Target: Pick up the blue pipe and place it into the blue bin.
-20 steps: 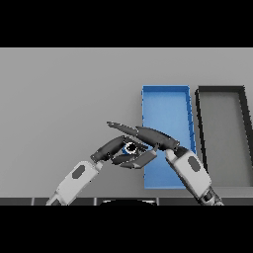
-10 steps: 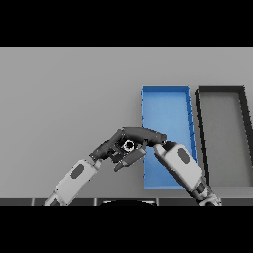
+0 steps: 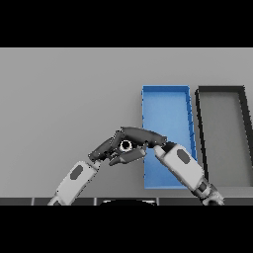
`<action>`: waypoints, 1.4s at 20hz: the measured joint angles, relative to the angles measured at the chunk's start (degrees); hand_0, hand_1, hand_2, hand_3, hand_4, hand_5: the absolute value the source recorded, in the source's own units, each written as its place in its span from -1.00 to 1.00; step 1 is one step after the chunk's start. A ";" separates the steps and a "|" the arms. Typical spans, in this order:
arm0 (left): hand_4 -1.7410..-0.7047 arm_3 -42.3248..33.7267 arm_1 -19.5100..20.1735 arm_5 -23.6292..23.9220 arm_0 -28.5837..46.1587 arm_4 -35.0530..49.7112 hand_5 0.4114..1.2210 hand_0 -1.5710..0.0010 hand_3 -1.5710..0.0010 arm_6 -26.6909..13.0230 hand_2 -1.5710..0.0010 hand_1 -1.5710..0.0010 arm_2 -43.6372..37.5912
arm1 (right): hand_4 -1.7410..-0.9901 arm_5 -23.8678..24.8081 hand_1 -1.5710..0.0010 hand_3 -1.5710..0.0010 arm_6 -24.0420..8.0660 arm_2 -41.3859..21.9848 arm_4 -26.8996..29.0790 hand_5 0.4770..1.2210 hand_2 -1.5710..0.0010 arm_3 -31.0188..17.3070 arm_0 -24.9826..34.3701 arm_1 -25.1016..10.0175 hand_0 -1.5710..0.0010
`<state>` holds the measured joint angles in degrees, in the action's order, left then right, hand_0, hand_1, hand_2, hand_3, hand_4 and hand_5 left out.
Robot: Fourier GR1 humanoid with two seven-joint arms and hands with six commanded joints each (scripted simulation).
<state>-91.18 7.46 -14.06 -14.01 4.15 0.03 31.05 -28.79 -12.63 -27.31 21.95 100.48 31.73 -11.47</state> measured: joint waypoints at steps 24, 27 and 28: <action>0.60 1.47 2.89 -2.34 0.01 -7.92 -0.72 0.99 0.99 -2.93 0.99 0.99 0.51 | -0.66 5.70 -1.00 -1.00 -8.08 2.46 14.01 1.00 -1.00 3.10 3.23 -2.54 -1.00; 0.59 1.71 2.35 -2.61 -0.51 -7.73 -0.77 1.00 1.00 -4.18 1.00 1.00 0.75 | -0.83 10.50 -1.00 -1.00 -13.61 4.48 22.80 0.93 -1.00 4.41 7.61 -3.73 -1.00; 0.58 1.42 2.74 -2.83 -0.70 -7.27 -0.77 1.00 1.00 -4.51 1.00 1.00 0.32 | -0.86 13.05 -1.00 -1.00 -14.45 6.10 25.66 0.87 -1.00 3.97 9.96 -4.28 -1.00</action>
<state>-89.77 10.19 -16.88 -14.71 -3.11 -4.48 31.37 -15.73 -27.07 -21.21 47.61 104.46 41.70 -15.75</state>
